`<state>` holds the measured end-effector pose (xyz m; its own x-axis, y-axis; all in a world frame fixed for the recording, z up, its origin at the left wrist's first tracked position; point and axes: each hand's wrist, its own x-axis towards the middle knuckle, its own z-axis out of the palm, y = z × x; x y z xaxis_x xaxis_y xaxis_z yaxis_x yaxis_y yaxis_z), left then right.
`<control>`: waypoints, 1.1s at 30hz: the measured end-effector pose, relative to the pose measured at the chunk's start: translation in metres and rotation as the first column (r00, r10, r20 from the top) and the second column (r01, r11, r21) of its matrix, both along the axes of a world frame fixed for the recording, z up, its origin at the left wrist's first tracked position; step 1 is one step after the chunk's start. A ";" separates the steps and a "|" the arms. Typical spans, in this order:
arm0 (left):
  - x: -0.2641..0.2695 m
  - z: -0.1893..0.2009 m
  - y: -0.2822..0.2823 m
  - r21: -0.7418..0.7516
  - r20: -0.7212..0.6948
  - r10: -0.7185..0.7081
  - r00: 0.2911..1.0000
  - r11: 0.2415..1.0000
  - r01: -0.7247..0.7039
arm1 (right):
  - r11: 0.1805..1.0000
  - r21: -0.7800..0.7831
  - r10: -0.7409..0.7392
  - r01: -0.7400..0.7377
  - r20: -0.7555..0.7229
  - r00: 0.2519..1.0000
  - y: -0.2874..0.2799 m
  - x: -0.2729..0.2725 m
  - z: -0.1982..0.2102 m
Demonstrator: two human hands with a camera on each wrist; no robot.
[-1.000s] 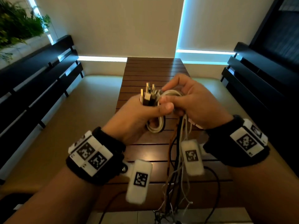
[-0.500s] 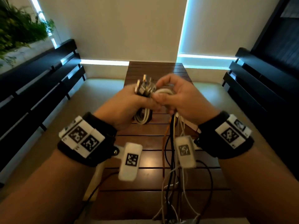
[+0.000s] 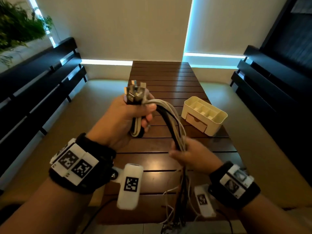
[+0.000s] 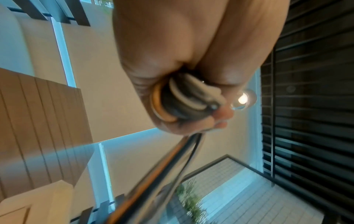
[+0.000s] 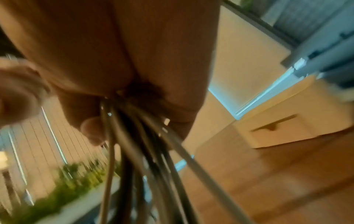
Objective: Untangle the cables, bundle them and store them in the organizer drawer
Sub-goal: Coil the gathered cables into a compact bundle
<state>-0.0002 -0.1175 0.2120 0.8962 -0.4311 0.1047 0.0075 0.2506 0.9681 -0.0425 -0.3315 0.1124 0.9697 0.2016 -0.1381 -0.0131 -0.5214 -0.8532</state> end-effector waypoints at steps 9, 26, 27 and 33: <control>0.009 0.024 0.018 -0.112 -0.018 -0.025 1.000 0.993 0.023 | 0.857 -0.139 -0.437 0.495 0.310 0.844 -0.059 0.032 0.034; 0.005 0.010 0.025 0.067 -0.033 0.016 0.999 0.998 -0.014 | 0.966 -0.258 0.000 -0.015 -0.061 0.998 -0.044 -0.001 0.070; 0.004 0.008 0.023 0.079 -0.033 0.003 0.999 0.997 0.000 | 0.982 -0.190 -0.007 0.015 0.038 0.999 -0.040 -0.004 0.081; -0.006 -0.001 -0.002 0.133 0.015 -0.124 0.992 0.984 0.121 | 0.986 0.106 0.084 -0.131 0.364 0.927 0.014 0.003 0.091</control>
<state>-0.0066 -0.1197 0.2113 0.8338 -0.5488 0.0595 0.0077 0.1195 0.9928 -0.0394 -0.3178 0.2032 0.9212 0.3006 0.2468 0.3550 -0.3906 -0.8493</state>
